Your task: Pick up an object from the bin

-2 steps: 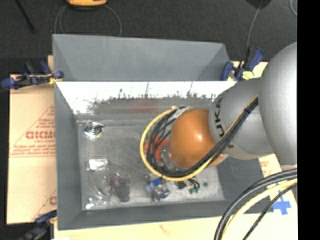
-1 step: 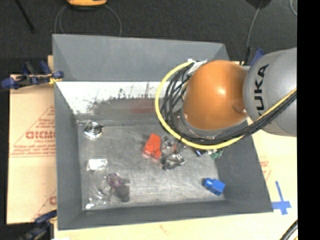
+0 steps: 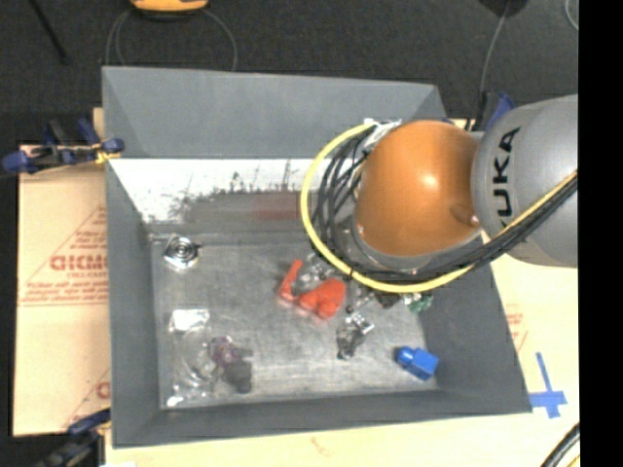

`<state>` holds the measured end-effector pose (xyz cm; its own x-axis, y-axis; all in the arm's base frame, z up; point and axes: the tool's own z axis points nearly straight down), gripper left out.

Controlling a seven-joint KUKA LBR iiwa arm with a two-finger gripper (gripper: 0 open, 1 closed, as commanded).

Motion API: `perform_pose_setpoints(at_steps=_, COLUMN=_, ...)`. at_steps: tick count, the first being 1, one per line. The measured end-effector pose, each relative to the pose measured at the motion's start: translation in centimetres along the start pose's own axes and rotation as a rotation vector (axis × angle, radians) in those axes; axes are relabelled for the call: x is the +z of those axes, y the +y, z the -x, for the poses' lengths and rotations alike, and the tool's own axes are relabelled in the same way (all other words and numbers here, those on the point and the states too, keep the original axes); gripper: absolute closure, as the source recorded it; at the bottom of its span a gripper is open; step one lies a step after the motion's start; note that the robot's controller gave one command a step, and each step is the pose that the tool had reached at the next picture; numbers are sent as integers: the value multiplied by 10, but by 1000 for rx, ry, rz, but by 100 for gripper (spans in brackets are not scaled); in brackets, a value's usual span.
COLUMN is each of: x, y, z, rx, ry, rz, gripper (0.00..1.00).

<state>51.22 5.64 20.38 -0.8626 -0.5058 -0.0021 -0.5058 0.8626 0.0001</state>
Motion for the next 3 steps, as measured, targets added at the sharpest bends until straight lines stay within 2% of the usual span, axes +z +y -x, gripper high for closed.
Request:
perform_pose_setpoints(at_steps=1, x=92, y=-64, z=48, rx=-32, ry=-1, rz=-2, gripper=0)
perform_pose_setpoints(at_steps=2, x=88, y=-61, z=48, rx=-32, ry=-3, rz=-1, gripper=100)
perform_pose_setpoints(at_steps=3, x=88, y=-61, z=48, rx=-31, ry=-3, rz=0, gripper=0)
